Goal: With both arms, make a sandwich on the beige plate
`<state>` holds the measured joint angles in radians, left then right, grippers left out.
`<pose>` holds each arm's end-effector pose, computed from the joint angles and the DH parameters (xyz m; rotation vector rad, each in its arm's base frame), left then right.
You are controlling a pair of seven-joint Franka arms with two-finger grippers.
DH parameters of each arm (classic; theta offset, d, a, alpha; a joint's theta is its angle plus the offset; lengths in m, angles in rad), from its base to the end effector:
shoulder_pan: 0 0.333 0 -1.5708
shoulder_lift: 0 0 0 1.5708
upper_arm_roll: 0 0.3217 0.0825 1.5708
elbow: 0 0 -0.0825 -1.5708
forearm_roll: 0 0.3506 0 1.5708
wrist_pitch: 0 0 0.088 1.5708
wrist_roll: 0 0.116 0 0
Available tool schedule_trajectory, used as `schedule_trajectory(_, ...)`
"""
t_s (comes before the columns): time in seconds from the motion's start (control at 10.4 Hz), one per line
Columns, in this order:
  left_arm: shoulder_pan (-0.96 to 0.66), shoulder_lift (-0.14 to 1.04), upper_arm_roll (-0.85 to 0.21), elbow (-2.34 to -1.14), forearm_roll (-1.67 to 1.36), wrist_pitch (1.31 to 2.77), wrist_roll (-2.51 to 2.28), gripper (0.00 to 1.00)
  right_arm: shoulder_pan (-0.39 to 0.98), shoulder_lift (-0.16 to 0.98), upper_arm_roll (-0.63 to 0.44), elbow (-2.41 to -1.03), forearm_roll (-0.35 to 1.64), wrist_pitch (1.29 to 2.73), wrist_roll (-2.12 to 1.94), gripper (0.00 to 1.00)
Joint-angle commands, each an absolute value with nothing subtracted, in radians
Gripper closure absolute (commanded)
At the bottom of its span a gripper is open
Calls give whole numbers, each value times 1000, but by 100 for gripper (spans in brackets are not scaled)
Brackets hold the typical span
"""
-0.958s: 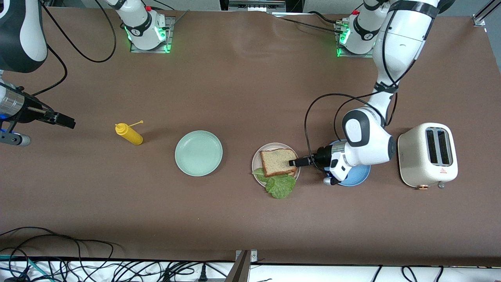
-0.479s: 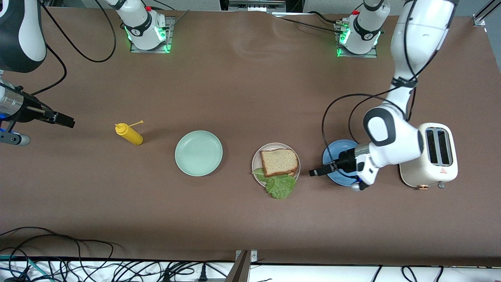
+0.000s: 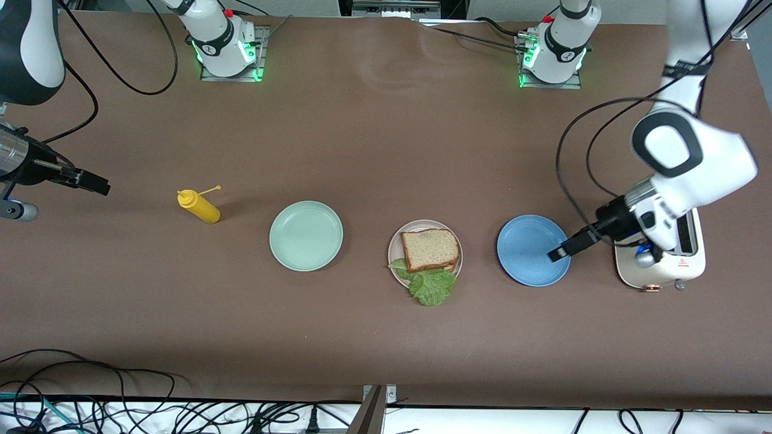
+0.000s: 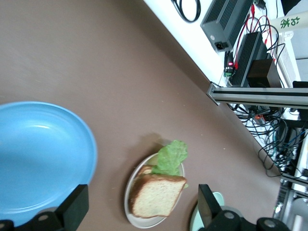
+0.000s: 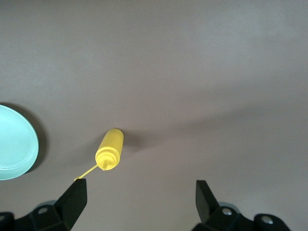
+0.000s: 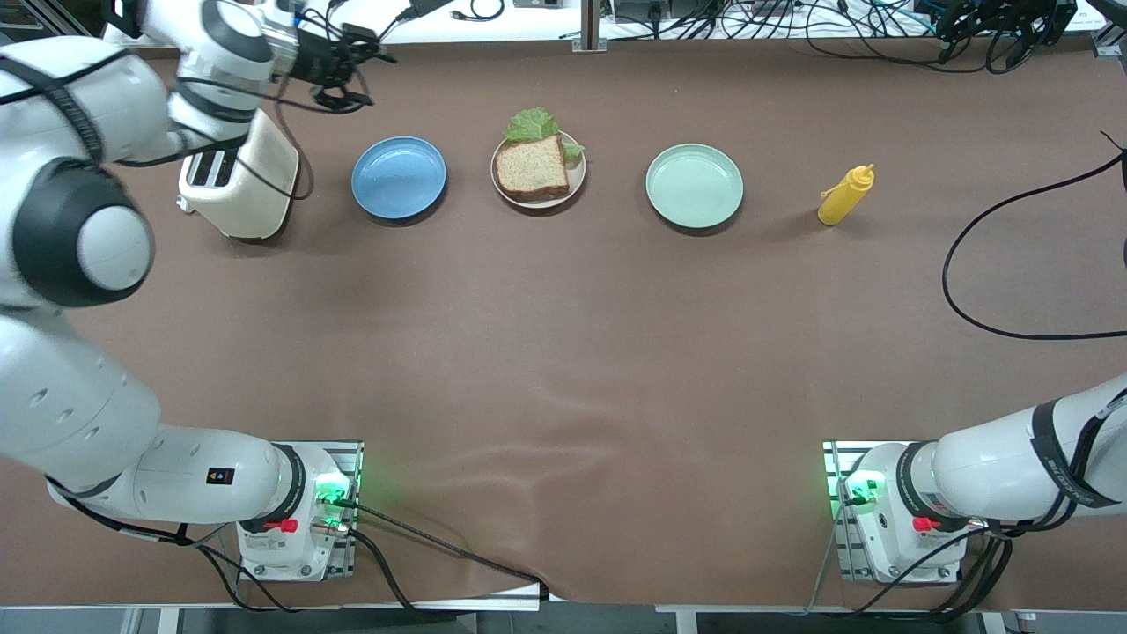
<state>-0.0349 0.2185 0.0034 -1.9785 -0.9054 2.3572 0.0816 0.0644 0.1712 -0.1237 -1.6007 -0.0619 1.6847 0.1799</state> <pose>0.5917 -0.0342 0.3961 2.3825 0.6085 0.2101 0.5724 -0.0354 0.5246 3.0319 -0.3481 -0.1235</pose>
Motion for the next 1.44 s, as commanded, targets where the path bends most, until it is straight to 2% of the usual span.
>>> schedule_trajectory(0.0, 12, 39, -6, -2068, -633, 2288, 75, 0, 58, 158, -118, -1600, -78, 1669, 176, 0)
schedule_trajectory(0.29, 75, -115, -6, -2014, -296, 2047, 74, 0, 58, 158, -118, -1600, -78, 1669, 175, 0)
schedule_trajectory(0.48, 77, -181, -12, -1923, -130, 1863, 72, 0, 58, 158, -118, -1600, -78, 1669, 175, 0)
schedule_trajectory(0.67, 81, -184, -14, -1779, -40, 1656, 72, 0, 58, 158, -118, -1600, -78, 1667, 175, 0)
schedule_trajectory(0.86, 86, -183, -14, -1706, 7, 1496, 69, 0, 58, 158, -118, -1600, -78, 1667, 175, 0)
schedule_trajectory(1.05, 86, -176, -37, -1706, 17, 1418, 64, 0, 58, 158, -120, -1600, -78, 1661, 175, 0)
schedule_trajectory(1.34, 71, -158, -78, -1692, 12, 1393, 64, 0, 58, 158, -118, -1601, -80, 1661, 175, 0)
